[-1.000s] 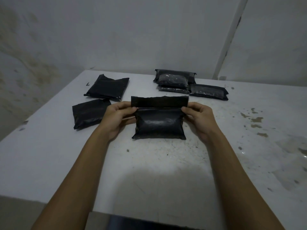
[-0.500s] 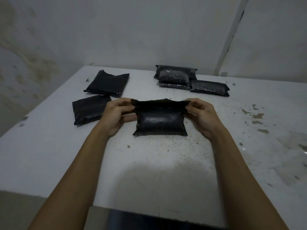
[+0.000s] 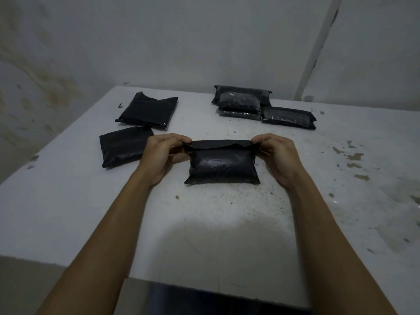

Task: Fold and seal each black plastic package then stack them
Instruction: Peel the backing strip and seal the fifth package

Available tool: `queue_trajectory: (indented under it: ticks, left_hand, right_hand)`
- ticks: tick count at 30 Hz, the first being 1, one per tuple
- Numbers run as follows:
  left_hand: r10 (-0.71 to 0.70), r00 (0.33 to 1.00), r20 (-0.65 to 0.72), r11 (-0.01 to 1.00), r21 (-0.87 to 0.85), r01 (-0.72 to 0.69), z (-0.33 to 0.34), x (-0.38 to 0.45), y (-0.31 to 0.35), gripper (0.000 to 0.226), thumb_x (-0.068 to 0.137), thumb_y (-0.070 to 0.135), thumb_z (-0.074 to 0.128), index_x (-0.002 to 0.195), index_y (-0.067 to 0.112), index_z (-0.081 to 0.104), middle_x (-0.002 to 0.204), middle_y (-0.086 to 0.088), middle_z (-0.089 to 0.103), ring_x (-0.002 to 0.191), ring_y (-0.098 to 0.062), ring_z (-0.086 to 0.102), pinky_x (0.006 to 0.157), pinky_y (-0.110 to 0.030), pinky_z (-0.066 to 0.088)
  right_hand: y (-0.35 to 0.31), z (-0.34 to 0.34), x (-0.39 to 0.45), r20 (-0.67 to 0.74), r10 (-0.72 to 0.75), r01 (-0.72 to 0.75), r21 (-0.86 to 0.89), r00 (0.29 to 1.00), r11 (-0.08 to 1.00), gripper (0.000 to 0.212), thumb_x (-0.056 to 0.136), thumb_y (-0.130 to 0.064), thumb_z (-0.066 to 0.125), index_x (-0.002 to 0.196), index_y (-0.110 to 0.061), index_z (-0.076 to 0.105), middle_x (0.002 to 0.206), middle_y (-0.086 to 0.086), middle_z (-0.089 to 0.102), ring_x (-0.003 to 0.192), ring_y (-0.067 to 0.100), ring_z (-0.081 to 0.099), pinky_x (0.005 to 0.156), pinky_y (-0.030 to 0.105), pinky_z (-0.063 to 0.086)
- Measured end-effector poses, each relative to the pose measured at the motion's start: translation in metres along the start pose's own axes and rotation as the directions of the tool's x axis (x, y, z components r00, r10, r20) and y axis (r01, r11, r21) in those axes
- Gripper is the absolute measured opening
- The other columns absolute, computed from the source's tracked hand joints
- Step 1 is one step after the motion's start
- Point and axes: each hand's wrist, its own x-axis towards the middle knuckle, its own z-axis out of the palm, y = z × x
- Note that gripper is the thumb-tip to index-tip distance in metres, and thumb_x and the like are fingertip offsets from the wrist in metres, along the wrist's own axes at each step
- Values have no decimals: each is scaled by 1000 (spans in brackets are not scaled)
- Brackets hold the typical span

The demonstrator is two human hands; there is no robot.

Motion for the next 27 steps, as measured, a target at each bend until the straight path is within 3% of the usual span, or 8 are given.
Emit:
queue_trajectory:
  ticks: [4, 6, 9, 14, 17, 22, 27]
  left_hand:
    - [8, 1000, 5, 1000, -23, -8, 1, -1, -1, 16, 97, 4, 63, 89, 1, 76, 87, -9, 78, 81, -16, 74, 70, -27, 60]
    - [23, 1000, 20, 1000, -7, -22, -1, -1, -2, 7, 93, 2, 70, 95, 1, 77, 92, -11, 78, 87, -19, 75, 74, -28, 61]
    - [5, 1000, 30, 1000, 10, -5, -4, 0, -3, 16, 89, -5, 71, 101, 3, 77, 97, -12, 79, 90, -21, 75, 76, -28, 62]
    - [2, 1000, 13, 1000, 27, -3, -3, 0, -3, 25, 90, -10, 69, 105, 9, 76, 82, -8, 77, 81, -18, 74, 73, -26, 62]
    - [6, 1000, -18, 999, 46, -5, -4, 0, -1, 25, 90, -9, 70, 105, 10, 75, 76, -6, 76, 79, -18, 74, 74, -28, 63]
    - [37, 999, -25, 984, 174, -32, -6, 1, 1, 22, 91, -3, 72, 104, 15, 73, 72, 0, 72, 81, -17, 71, 89, -40, 60]
    - [81, 997, -11, 973, 219, -77, -1, -2, 6, 27, 91, -4, 72, 99, 17, 57, 75, -1, 75, 73, -13, 72, 69, -24, 57]
  right_hand:
    - [-1, 2, -1, -34, 24, -23, 22, 999, 1000, 27, 97, -14, 55, 82, -6, 76, 92, 10, 75, 92, 21, 68, 88, 34, 56]
    - [-2, 3, -2, -36, 8, -8, -8, 999, 1000, 16, 94, -8, 67, 82, -6, 76, 89, 9, 74, 87, 19, 68, 80, 31, 58]
    - [-3, 2, -2, -38, 24, -24, -11, 999, 1000, 13, 90, 2, 70, 84, -7, 77, 91, 8, 73, 89, 20, 69, 77, 28, 57]
    - [-3, 2, 0, -65, 70, -70, 6, 995, 998, 13, 89, 6, 70, 91, -6, 77, 93, 11, 73, 86, 22, 68, 73, 32, 57]
    - [-6, 3, -1, -85, 114, -112, 29, 990, 993, 13, 90, 6, 69, 95, -4, 76, 95, 13, 71, 72, 15, 65, 61, 25, 50]
    - [-7, 6, -1, -118, 134, -135, 4, 984, 991, 14, 89, 8, 70, 92, -4, 76, 92, 14, 72, 63, 13, 63, 54, 20, 49]
    - [-7, 7, 0, -196, 126, -118, 53, 972, 992, 15, 86, 9, 73, 92, -5, 76, 80, 9, 72, 62, 14, 62, 58, 22, 51]
